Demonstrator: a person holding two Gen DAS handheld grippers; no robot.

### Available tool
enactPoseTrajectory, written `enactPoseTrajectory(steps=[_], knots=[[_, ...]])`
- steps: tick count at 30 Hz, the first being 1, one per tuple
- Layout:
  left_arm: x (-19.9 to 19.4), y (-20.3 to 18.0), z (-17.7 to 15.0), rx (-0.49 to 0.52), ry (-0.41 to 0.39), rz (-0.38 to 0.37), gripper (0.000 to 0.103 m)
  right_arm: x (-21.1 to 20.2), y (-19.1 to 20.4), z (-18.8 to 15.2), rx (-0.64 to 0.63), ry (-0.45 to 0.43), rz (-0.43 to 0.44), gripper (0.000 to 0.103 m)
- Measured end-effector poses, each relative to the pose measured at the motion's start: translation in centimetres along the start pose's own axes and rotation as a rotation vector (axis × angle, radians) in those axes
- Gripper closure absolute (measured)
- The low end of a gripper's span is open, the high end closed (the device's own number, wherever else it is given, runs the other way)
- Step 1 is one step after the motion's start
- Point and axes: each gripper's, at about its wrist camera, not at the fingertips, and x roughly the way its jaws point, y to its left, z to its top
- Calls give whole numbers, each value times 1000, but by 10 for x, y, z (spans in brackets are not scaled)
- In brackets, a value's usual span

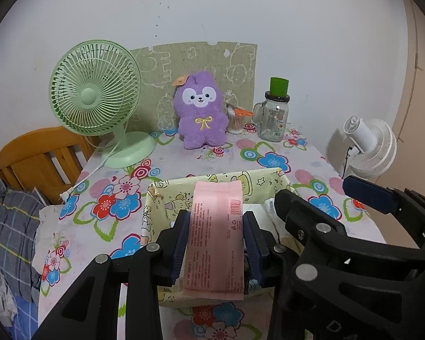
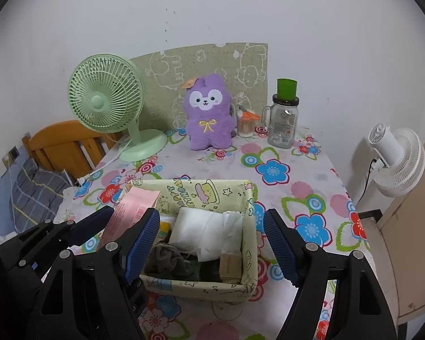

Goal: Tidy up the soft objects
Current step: 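Lower the pink tissue pack into the box and open the left tool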

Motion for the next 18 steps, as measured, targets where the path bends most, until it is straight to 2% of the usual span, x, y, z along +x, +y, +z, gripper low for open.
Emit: enactPoseTrajectory(steps=[18], knots=[[55, 5, 0, -9, 88, -12, 62, 50, -8, 1, 3, 84, -14, 24]])
